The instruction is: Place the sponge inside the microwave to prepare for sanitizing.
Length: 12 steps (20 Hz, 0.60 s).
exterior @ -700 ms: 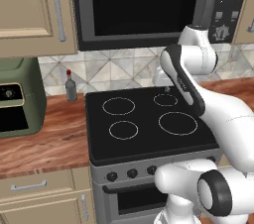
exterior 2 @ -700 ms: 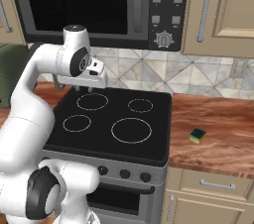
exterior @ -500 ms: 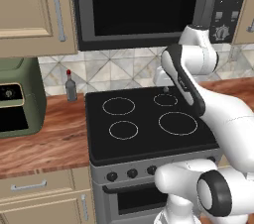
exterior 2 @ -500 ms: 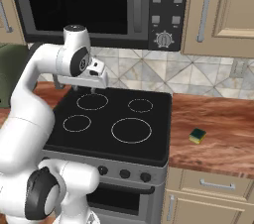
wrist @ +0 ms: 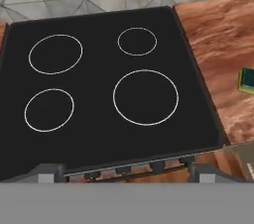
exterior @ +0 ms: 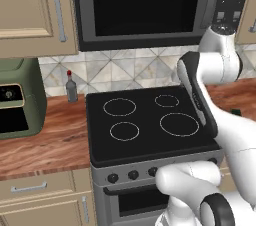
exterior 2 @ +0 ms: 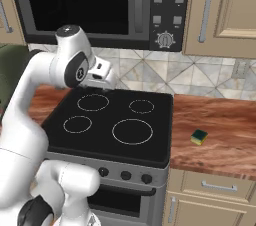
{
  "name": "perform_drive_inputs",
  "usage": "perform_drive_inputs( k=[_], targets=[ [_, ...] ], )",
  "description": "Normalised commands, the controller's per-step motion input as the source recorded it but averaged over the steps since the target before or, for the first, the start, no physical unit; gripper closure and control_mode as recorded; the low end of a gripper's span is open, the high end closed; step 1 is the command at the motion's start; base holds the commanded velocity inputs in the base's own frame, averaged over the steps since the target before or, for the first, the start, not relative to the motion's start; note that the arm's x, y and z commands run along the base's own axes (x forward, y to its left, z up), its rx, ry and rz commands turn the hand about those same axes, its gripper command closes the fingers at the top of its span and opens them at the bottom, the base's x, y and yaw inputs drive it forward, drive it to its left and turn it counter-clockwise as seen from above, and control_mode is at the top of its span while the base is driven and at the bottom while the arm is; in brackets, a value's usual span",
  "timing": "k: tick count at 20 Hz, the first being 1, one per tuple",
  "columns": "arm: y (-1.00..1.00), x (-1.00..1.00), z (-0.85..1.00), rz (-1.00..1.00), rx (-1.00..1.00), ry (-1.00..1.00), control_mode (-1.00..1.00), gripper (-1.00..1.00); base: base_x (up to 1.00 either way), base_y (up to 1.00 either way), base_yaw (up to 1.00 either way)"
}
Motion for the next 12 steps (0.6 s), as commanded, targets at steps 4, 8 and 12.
perform_drive_inputs(
  k=[4, 8, 12],
  targets=[
    [-0.6, -0.21, 0.74, -0.1, 0.0, -0.32, -1.0, -1.0, 0.0, 0.0, 0.0],
    [-0.41, -0.18, 0.95, -0.05, 0.0, -0.23, -1.0, -1.0, 0.0, 0.0, 0.0],
    [-0.18, -0.01, 0.77, 0.0, -0.06, -0.07, -1.0, -1.0, 0.0, 0.0, 0.0]
  ],
)
